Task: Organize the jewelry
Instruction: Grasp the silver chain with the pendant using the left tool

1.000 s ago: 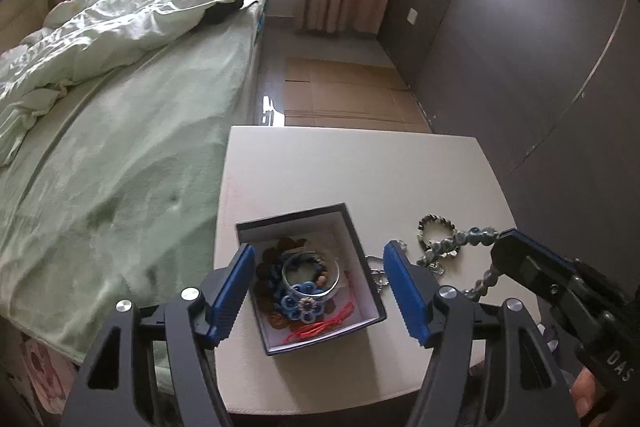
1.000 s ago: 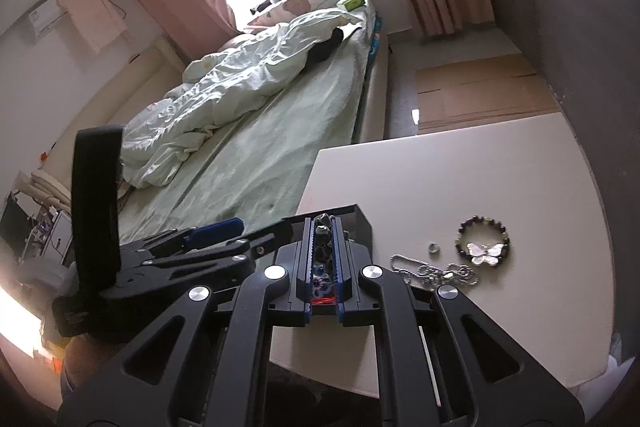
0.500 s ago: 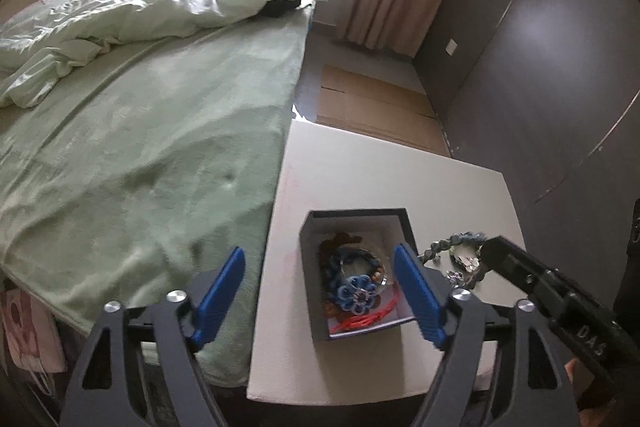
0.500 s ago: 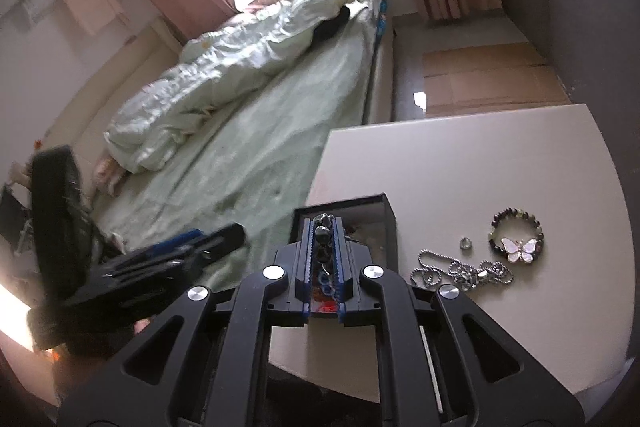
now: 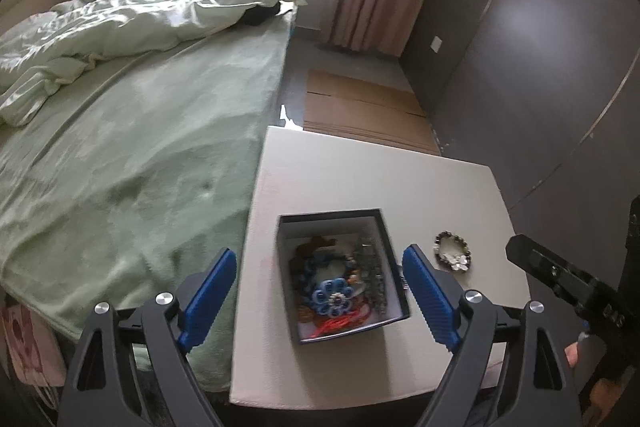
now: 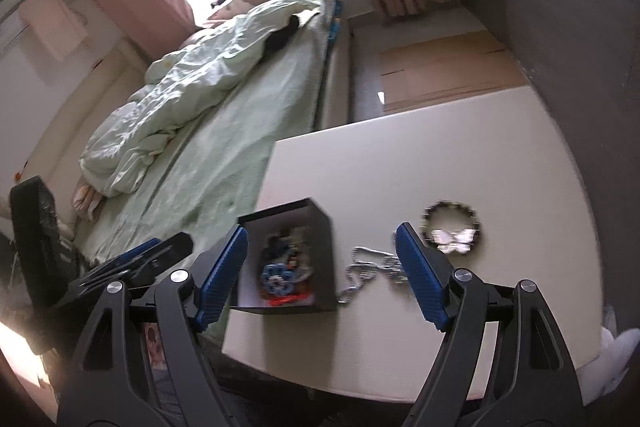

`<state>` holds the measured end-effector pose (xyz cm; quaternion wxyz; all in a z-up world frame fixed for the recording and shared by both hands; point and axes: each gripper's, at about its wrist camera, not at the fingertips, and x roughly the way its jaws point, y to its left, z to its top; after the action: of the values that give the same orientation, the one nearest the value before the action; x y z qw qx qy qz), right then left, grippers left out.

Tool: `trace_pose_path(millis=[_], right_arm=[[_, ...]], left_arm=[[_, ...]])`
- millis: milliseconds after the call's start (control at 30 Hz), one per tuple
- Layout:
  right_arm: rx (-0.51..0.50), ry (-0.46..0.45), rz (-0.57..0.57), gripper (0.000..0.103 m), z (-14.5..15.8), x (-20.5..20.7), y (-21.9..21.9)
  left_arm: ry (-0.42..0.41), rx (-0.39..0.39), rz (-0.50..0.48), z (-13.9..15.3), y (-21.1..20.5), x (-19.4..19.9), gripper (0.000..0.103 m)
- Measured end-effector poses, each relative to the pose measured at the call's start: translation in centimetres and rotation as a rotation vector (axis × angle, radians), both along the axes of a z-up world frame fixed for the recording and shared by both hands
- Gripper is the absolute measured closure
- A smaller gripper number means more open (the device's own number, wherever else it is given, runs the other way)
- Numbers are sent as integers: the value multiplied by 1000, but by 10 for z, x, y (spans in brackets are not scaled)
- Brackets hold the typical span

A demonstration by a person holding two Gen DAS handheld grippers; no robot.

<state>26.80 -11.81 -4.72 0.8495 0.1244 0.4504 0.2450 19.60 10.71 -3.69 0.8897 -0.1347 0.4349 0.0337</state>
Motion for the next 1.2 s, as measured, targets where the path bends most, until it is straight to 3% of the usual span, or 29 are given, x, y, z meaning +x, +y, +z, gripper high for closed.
trace_pose_path(millis=[267,433,633,867,1200], right_arm=[[-29,59,-87,27,-17,14,-40],[-40,119,-112,51,-34,23,-58],[-66,140,-123,59,-48,31,-73],[-66,152,-148,59,-56,38,-97],[-69,187,-161,59,-69,48,-115]], left_arm=[[-7,7,-74,-2,-39,14,22],[12,14,-140,-10,-67,24,35],[49,46,-230,-27,-102,37,52],[119,75,-321,-57,-135,54,67],[196,113,-393,-98,-166,80,68]])
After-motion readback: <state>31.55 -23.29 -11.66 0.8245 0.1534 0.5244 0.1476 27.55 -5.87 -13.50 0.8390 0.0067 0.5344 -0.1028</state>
